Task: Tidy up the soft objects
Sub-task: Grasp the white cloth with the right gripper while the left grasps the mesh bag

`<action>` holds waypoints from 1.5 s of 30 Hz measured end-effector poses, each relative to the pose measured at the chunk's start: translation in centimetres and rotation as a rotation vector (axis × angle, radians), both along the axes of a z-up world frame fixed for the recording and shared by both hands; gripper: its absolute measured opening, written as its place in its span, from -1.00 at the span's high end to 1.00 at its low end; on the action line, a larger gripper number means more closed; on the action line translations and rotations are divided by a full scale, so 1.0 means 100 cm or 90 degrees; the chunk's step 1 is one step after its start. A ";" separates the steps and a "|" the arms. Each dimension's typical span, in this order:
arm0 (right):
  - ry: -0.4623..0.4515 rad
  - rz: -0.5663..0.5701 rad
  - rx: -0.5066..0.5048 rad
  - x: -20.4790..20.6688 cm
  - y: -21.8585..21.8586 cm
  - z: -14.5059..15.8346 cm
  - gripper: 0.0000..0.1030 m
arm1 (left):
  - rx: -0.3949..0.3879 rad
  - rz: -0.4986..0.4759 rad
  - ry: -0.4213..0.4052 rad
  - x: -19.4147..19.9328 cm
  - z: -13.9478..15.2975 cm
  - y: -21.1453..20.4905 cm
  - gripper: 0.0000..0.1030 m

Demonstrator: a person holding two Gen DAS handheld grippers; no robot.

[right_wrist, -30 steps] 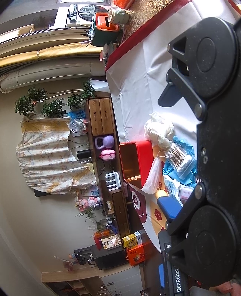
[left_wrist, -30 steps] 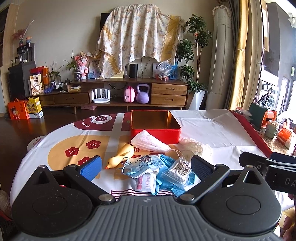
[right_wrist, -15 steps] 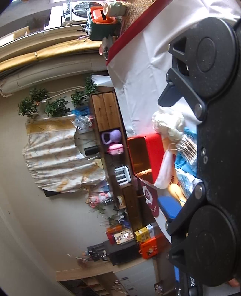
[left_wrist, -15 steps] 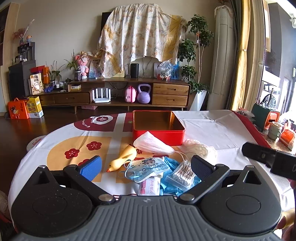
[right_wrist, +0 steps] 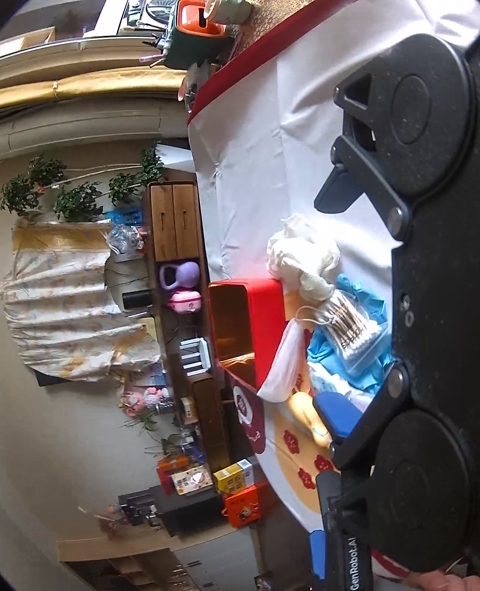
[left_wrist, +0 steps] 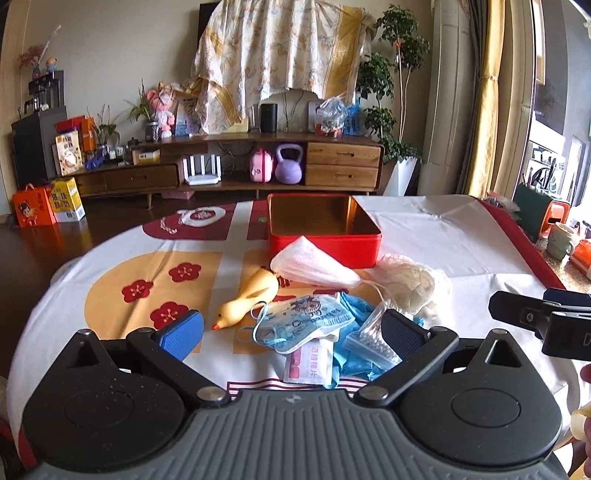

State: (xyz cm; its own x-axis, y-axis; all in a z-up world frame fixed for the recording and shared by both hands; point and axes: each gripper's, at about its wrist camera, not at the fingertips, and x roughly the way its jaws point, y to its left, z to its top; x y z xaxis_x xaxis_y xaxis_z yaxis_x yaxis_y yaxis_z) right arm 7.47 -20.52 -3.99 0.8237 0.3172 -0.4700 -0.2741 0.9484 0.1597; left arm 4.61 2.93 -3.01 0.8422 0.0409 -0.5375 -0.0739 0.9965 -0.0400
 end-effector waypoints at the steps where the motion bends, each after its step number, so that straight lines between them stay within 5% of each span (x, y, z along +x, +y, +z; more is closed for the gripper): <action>1: 0.003 0.001 -0.008 0.003 0.001 -0.002 -0.99 | -0.004 0.001 0.006 0.003 -0.002 0.001 -1.00; 12: 0.007 0.055 -0.077 0.050 0.008 -0.011 -0.98 | -0.007 0.023 0.020 0.054 -0.009 0.012 -1.00; 24: 0.054 0.069 -0.129 0.135 0.014 -0.022 -0.88 | 0.034 -0.025 0.031 0.130 -0.022 -0.001 -1.00; 41: 0.156 0.048 -0.123 0.199 0.016 -0.058 -0.37 | 0.029 -0.057 0.102 0.203 -0.060 -0.007 -0.98; 45: 0.166 0.053 -0.126 0.199 0.015 -0.061 -0.24 | 0.040 -0.077 0.113 0.208 -0.067 -0.010 -0.81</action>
State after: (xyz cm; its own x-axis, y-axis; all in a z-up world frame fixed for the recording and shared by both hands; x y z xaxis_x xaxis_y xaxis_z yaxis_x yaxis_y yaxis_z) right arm 27.36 -19.03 -10.09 0.6430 0.2595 -0.7206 -0.3253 0.9443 0.0499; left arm 25.44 1.94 -9.70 0.7354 -0.0175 -0.6774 0.0467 0.9986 0.0248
